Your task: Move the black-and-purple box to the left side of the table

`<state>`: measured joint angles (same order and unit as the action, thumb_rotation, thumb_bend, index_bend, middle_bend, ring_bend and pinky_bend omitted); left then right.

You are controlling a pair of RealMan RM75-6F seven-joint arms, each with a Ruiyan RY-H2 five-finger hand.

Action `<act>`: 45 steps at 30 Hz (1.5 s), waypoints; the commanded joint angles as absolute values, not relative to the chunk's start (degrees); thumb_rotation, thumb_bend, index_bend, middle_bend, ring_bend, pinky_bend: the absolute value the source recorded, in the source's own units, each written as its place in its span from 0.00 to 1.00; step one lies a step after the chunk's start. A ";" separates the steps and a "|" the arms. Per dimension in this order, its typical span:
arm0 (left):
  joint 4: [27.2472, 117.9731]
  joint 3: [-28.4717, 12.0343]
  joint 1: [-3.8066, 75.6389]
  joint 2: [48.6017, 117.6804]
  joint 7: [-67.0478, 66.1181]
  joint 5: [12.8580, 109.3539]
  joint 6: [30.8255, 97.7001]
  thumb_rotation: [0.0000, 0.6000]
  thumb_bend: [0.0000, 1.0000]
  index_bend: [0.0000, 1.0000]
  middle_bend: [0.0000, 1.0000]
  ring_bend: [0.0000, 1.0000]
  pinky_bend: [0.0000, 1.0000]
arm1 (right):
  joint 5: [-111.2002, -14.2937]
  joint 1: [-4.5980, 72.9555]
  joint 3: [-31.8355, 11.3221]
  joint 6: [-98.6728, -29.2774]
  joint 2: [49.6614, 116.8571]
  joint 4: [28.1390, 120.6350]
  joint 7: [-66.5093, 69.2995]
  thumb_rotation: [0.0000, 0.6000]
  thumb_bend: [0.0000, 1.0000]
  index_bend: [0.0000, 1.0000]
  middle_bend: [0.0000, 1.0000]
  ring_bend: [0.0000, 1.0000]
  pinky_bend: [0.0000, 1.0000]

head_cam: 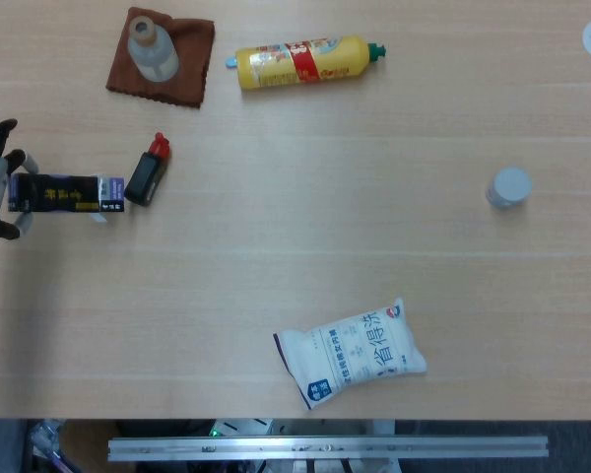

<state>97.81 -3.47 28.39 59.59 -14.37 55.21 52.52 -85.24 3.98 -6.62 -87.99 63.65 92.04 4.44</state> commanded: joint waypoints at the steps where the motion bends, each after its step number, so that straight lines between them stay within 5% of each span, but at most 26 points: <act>1: 96.87 -4.07 26.37 59.00 -3.93 56.20 47.06 1.00 0.51 0.31 0.00 0.00 0.05 | -85.25 3.97 -6.58 -87.96 63.57 92.21 4.26 1.00 0.23 0.31 0.22 0.15 0.22; 12: 92.57 -2.82 24.58 60.95 7.43 63.71 43.06 1.00 0.50 0.10 0.00 0.00 0.05 | -85.18 3.85 -6.58 -88.11 63.29 92.72 3.82 1.00 0.23 0.31 0.22 0.15 0.22; 16: 91.45 -2.40 23.94 61.45 8.62 65.15 43.88 1.00 0.41 0.02 0.00 0.00 0.05 | -85.25 3.80 -6.60 -88.25 63.21 92.80 3.88 1.00 0.23 0.31 0.22 0.15 0.22; 26: 93.68 -3.24 20.93 59.01 12.45 68.80 50.69 1.00 0.33 0.00 0.00 0.00 0.05 | -85.78 3.76 -6.75 -88.83 61.99 94.51 2.08 1.00 0.23 0.31 0.22 0.15 0.22; 32: 96.72 -4.07 16.79 57.48 3.14 73.42 66.02 1.00 0.33 0.14 0.02 0.05 0.11 | -86.25 3.68 -6.41 -88.73 59.99 98.04 -1.46 1.00 0.23 0.31 0.22 0.15 0.22; 40: 92.52 -2.94 10.68 60.09 3.87 84.51 82.83 1.00 0.33 0.34 0.21 0.22 0.33 | -86.23 2.23 -5.50 -90.08 59.62 101.22 -4.13 1.00 0.23 0.31 0.22 0.15 0.22; 45: 89.77 -2.43 7.78 62.61 4.59 88.32 89.83 1.00 0.33 0.37 0.25 0.25 0.37 | -86.66 1.05 -4.80 -91.45 59.93 102.68 -5.55 1.00 0.23 0.31 0.22 0.15 0.22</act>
